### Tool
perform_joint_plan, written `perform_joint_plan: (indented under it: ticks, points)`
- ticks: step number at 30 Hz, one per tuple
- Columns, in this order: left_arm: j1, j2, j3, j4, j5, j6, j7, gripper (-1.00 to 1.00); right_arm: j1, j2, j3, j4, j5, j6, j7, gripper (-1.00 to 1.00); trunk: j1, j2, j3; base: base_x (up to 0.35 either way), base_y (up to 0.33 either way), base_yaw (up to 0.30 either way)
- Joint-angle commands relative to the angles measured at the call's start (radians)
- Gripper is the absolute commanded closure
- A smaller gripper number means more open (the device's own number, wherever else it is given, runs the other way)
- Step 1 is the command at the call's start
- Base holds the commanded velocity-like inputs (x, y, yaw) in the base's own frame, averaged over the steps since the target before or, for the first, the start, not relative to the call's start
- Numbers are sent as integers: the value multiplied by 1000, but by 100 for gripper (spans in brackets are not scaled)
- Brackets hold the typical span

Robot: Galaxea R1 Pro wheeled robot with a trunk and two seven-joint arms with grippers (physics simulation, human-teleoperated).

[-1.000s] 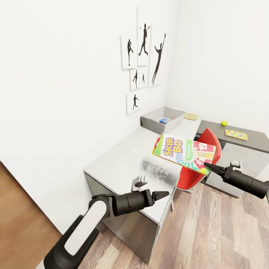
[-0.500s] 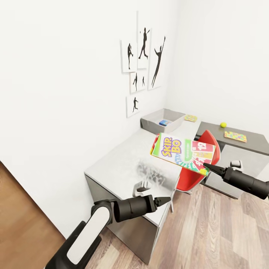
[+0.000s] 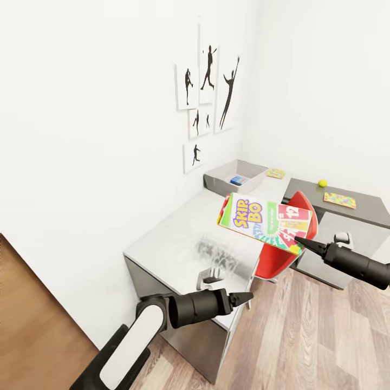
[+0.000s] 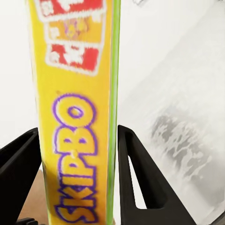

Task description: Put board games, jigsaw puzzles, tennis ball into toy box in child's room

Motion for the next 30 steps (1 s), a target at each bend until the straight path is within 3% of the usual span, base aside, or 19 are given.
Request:
perform_joint_plan:
  ticks: [1, 30]
  points:
    - [-1, 0, -1, -1, 10, -2, 10, -100, 1, 0, -1, -4, 4, 3, 5, 100, -4, 7, 2, 0, 0, 0]
    - [0, -2, -7, 10, 8, -30, 10, -100, 15, 0, -1, -28, 4, 3, 6, 100, -115, 210, 93, 0, 0, 0]
